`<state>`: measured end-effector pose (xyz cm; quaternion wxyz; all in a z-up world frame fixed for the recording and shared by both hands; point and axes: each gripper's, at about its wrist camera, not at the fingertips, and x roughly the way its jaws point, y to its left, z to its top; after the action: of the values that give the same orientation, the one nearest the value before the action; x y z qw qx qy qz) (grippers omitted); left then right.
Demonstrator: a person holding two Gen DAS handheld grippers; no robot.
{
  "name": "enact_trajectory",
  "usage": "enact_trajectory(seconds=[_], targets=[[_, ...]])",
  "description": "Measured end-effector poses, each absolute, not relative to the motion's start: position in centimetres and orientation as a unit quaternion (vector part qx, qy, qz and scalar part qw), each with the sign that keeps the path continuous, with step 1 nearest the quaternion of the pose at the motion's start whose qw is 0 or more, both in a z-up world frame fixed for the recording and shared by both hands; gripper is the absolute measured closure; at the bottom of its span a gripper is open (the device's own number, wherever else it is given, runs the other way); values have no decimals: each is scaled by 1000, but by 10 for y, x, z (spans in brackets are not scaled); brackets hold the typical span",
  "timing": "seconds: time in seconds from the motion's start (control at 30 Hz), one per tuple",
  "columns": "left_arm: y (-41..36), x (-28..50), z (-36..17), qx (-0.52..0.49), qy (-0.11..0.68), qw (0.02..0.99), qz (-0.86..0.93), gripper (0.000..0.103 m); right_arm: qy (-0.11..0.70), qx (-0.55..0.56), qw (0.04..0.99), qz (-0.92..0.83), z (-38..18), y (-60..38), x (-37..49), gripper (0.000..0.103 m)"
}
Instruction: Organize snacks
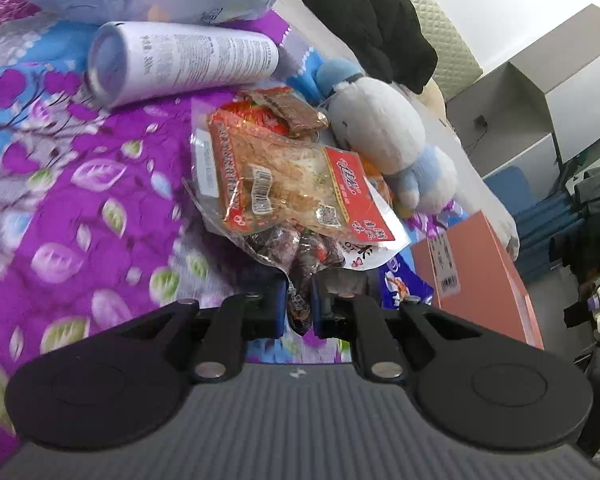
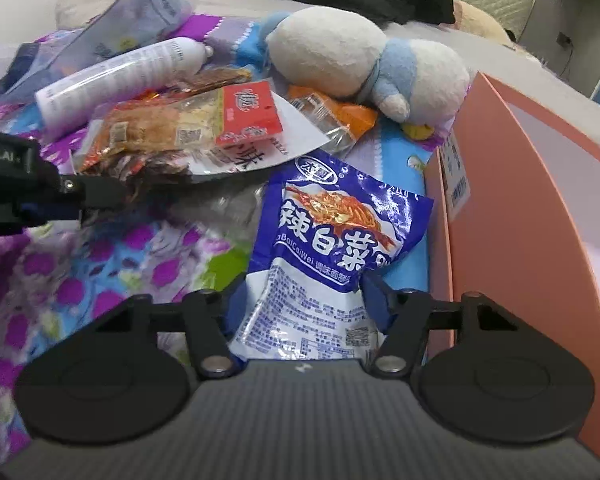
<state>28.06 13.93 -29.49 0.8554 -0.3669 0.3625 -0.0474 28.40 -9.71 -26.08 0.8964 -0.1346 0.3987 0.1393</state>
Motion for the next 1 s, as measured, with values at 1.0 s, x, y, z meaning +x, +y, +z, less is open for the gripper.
enact_trajectory(seconds=[1.0], targets=[[81,84,-262,-297,432,851,-23,88,401,-149,883,192,-241,-139,120,46]])
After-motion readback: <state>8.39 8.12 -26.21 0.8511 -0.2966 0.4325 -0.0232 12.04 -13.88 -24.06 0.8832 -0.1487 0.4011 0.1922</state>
